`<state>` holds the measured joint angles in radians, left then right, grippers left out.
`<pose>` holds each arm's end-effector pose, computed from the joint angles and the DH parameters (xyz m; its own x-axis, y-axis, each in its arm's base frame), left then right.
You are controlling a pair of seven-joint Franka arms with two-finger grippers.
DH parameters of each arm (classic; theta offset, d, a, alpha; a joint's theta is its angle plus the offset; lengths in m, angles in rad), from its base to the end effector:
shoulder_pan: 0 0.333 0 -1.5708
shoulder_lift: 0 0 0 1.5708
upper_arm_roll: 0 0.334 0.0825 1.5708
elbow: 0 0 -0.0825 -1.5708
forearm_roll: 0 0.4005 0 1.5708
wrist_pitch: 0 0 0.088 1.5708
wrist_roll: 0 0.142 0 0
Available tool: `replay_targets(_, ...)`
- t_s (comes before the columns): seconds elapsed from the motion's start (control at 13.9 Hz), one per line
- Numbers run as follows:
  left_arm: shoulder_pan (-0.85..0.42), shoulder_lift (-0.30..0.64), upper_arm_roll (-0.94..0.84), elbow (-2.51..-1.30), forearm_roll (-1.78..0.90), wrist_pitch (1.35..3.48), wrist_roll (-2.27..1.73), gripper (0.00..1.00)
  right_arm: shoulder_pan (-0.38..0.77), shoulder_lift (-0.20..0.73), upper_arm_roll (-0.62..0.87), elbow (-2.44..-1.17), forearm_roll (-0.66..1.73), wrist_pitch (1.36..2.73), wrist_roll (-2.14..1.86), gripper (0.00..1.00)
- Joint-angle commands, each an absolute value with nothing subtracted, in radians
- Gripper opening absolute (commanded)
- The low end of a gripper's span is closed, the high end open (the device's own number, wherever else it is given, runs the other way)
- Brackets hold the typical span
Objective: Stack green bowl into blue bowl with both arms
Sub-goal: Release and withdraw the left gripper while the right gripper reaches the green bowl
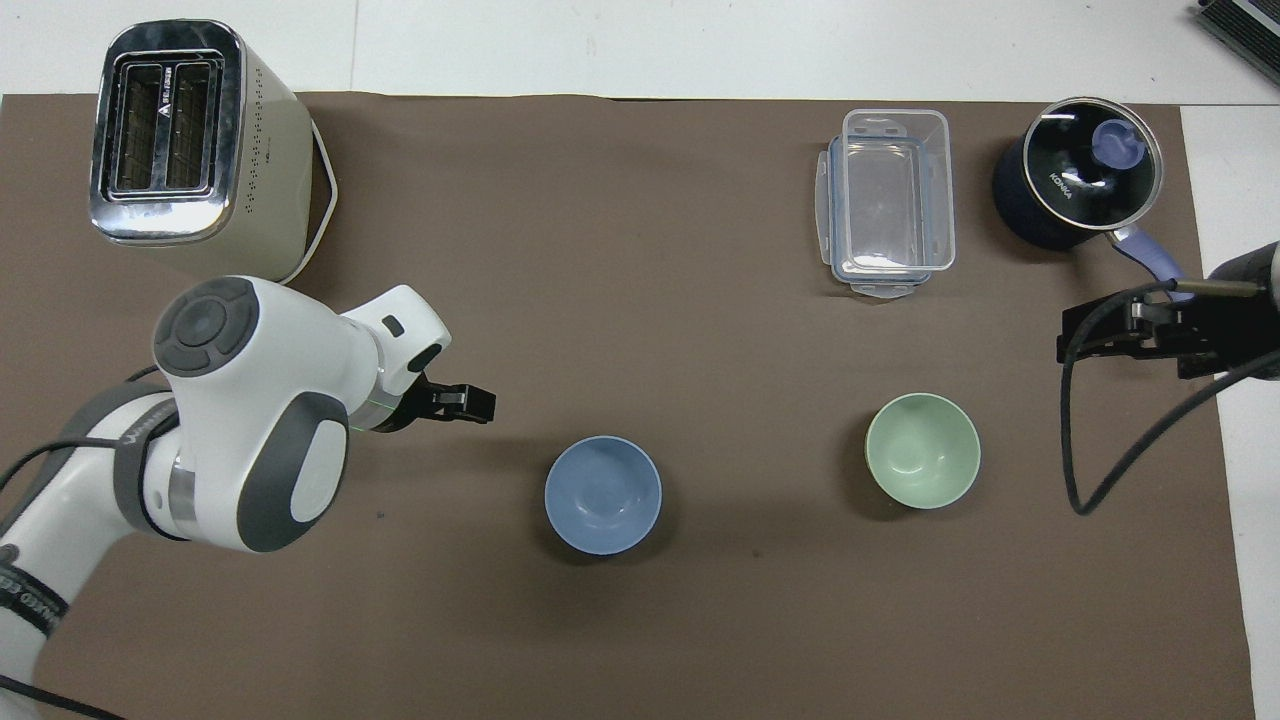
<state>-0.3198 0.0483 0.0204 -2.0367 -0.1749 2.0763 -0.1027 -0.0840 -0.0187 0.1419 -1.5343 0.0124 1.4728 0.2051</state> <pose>0.5454 -0.1833 0.3958 0.9931 -0.1132 -0.0304 -0.1075 -0.9831 0.1482 0.5524 0.0346 0.6272 0.9884 -0.1457 -0.0441 -0.1458 -0.9893 -0.0008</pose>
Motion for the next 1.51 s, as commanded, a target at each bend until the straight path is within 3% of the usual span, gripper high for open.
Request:
replay_targets(0.0,-0.204,0.045,0.011,-1.962,-0.12,1.994,-0.02,1.0,-0.095,-0.044,0.146,-1.568,0.018,1.497,0.202,1.0)
replay_targets(0.29,-0.083,0.048,0.011,-1.833,-0.049,1.878,0.124,1.0,-0.095,-0.044,0.146,-1.568,0.02,1.497,0.201,1.0)
replay_targets(0.65,-0.063,0.046,0.012,-1.655,0.012,1.674,0.127,1.0,-0.123,-0.058,0.147,-1.658,0.023,1.58,0.115,1.0)
replay_targets(0.86,-0.061,0.043,0.015,-1.592,0.006,1.608,0.115,1.0,-0.123,-0.06,0.149,-1.793,0.025,1.721,0.104,1.0)
replay_targets(1.44,-0.048,0.029,0.026,-1.609,0.002,1.624,0.089,1.0,-0.183,-0.052,0.146,-2.187,0.182,2.144,-0.156,1.0)
